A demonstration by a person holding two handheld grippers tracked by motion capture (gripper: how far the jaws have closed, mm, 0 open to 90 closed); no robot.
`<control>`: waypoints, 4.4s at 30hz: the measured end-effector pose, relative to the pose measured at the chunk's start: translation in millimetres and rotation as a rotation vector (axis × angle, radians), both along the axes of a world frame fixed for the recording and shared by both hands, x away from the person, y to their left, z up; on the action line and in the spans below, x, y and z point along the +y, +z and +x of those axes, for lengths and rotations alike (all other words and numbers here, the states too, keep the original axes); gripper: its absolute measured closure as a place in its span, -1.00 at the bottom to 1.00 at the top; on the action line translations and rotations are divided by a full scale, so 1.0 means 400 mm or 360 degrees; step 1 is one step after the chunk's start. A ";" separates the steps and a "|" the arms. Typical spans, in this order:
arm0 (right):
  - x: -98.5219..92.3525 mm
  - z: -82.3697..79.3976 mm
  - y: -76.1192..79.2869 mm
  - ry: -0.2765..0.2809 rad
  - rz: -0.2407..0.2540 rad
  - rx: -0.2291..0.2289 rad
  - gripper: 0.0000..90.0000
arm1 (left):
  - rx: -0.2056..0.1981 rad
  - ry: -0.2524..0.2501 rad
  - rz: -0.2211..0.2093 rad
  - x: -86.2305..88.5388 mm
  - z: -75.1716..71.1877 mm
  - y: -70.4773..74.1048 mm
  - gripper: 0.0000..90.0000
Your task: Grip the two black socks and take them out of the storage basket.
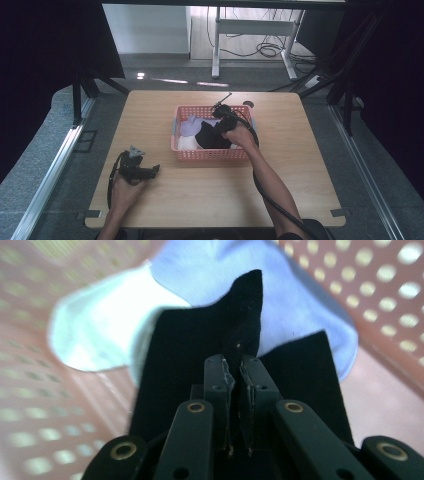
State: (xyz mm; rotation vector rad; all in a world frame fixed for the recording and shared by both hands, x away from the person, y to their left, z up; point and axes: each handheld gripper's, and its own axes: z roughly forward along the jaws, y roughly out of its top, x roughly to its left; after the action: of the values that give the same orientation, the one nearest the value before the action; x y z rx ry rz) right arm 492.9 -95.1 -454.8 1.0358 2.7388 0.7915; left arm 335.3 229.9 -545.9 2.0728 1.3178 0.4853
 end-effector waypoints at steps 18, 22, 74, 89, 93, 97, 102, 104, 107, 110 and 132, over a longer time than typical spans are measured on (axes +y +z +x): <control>-0.049 -0.024 0.200 -0.0028 0.0059 -0.0199 0.87 | -0.0008 0.0007 -0.0011 -0.001 0.000 -0.001 -0.78; -0.059 -0.027 0.236 -0.0034 0.0063 -0.0246 0.87 | -0.0008 0.0007 -0.0011 -0.001 0.000 -0.001 -0.78; -0.552 -0.093 0.309 -0.0661 0.0078 -0.0361 0.87 | -0.0005 0.0005 -0.0010 -0.001 0.000 -0.001 -0.78; -0.589 -0.090 0.177 -0.0726 -0.0049 -0.0272 0.86 | -0.0002 0.0001 -0.0005 0.000 0.000 0.000 -0.78; -0.587 -0.084 0.120 -0.0728 -0.0068 -0.0219 0.86 | -0.0002 0.0001 -0.0005 0.000 0.000 0.000 -0.78; -0.588 -0.083 0.086 -0.0730 -0.0069 -0.0188 0.86 | -0.0002 0.0001 -0.0005 0.000 0.000 0.000 -0.78; -0.592 -0.083 0.025 -0.0745 -0.0080 -0.0123 0.86 | 0.0000 0.0001 -0.0003 0.000 0.000 0.000 -0.78; -0.594 -0.085 0.002 -0.0749 -0.0091 -0.0100 0.86 | 0.0000 0.0000 -0.0002 0.000 0.000 0.000 -0.78; -0.598 -0.087 -0.046 -0.0753 -0.0140 -0.0046 0.84 | 0.0000 0.0000 -0.0002 0.000 0.000 0.000 -0.78; -0.598 -0.090 -0.078 -0.0737 -0.0173 0.0000 0.81 | 0.0000 0.0000 -0.0002 0.000 0.000 0.000 -0.78; -0.536 -0.093 0.055 -0.0629 -0.0003 -0.0155 -0.17 | -0.0002 0.0001 -0.0005 0.000 0.000 0.000 -0.78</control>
State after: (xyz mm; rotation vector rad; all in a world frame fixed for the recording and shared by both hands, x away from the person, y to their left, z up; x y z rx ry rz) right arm 455.6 -309.3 -433.0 1.4328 2.3405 0.7480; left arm 335.2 229.7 -546.0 2.0694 1.3176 0.4846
